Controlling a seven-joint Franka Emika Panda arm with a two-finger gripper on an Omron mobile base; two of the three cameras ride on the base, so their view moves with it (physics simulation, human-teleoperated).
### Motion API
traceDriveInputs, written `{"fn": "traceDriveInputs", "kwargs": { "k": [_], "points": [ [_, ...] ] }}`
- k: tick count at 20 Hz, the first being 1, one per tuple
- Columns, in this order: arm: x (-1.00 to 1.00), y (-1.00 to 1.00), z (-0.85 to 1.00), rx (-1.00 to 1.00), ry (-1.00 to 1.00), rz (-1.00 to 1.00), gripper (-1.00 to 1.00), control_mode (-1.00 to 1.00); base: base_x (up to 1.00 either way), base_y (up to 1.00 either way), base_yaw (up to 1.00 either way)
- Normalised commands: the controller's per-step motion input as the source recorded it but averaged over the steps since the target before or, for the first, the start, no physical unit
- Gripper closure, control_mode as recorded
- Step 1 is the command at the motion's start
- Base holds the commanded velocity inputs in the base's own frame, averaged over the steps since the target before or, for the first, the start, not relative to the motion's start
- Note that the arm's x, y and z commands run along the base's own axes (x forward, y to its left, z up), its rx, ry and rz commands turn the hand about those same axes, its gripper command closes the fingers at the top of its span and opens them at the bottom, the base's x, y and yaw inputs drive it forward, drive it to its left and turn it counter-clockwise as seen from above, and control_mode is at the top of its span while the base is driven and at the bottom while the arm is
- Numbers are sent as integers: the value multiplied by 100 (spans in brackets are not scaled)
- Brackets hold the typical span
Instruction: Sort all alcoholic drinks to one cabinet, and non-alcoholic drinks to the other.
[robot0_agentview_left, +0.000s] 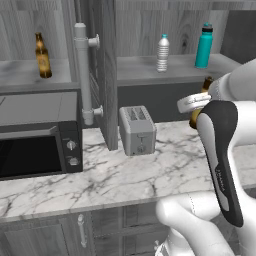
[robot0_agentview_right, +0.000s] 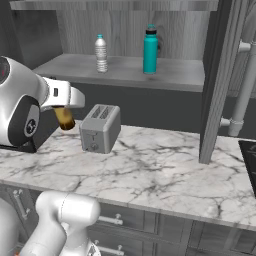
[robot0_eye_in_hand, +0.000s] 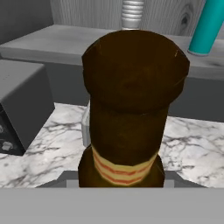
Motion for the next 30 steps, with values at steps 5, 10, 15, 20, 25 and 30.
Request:
{"fn": "traceDriveInputs", "kwargs": {
  "k": [5,10,15,20,25,30],
  "points": [
    [0,0,0,0,0,0,100,100,-36,0,-1],
    [0,0,0,0,0,0,100,100,-53,0,-3],
    [0,0,0,0,0,0,100,100,-60,0,-3],
    [0,0,0,0,0,0,100,100,-67,0,-2],
    [0,0,0,0,0,0,100,100,-66,0,-1],
    [0,0,0,0,0,0,100,100,-58,2,-2]
  ]
}}
